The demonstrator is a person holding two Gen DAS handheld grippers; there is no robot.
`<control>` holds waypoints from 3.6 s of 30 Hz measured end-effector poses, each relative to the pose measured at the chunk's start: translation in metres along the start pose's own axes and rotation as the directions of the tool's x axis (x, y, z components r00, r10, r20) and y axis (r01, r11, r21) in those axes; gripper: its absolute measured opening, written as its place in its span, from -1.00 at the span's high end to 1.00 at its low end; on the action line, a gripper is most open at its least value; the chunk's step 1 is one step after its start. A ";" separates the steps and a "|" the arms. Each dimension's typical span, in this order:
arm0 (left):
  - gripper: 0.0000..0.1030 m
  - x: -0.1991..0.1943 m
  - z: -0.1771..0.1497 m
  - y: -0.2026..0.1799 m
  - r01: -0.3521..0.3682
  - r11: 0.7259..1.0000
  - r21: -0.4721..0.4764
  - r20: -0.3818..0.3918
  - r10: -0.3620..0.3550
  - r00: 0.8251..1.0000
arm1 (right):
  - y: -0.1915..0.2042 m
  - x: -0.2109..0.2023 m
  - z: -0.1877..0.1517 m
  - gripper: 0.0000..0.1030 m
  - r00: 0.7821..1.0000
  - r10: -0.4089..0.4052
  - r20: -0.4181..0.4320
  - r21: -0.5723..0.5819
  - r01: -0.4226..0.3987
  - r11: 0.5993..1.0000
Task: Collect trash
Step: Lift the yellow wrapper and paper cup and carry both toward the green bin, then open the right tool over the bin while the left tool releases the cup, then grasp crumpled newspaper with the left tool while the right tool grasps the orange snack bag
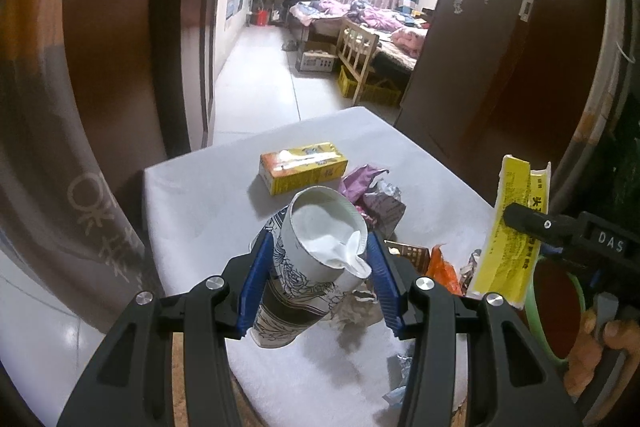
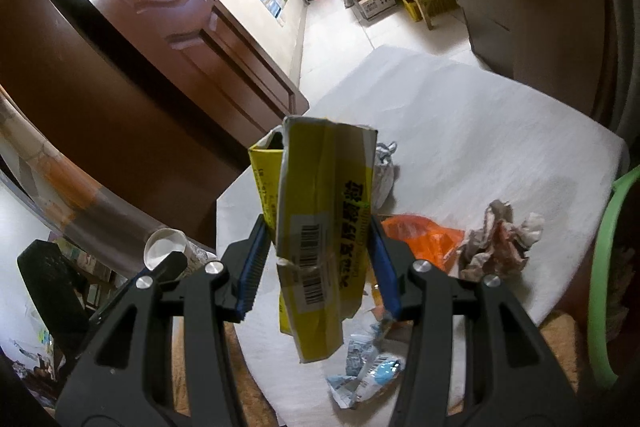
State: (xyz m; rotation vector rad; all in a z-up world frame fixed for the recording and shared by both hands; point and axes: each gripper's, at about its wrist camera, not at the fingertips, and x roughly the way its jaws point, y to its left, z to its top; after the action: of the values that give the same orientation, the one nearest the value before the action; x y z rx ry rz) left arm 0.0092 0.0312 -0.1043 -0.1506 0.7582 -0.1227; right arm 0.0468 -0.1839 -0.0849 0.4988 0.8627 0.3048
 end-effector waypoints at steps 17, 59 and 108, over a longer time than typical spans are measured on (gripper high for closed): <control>0.11 -0.022 0.013 -0.038 -0.005 0.994 0.113 0.056 -0.002 0.998 | -0.042 -0.053 0.003 0.08 0.993 -0.004 0.114 0.118 -0.010 0.993; 0.12 0.013 0.000 -0.172 0.239 0.928 0.286 -0.114 -0.215 0.970 | -0.178 -0.165 -0.012 0.06 0.948 -0.073 0.311 0.377 -0.052 0.925; -0.60 0.116 -0.020 -0.025 -0.002 1.000 -0.012 -0.302 -0.002 0.953 | -0.112 -0.081 -0.003 -0.39 0.980 -0.190 0.062 0.240 0.170 0.956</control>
State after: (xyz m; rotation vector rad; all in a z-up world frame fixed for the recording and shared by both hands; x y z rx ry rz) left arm 0.0776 -0.0141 -0.1919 -0.1451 1.0647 -0.1430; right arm 0.0005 -0.3135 -0.0940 0.6428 0.8597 0.0133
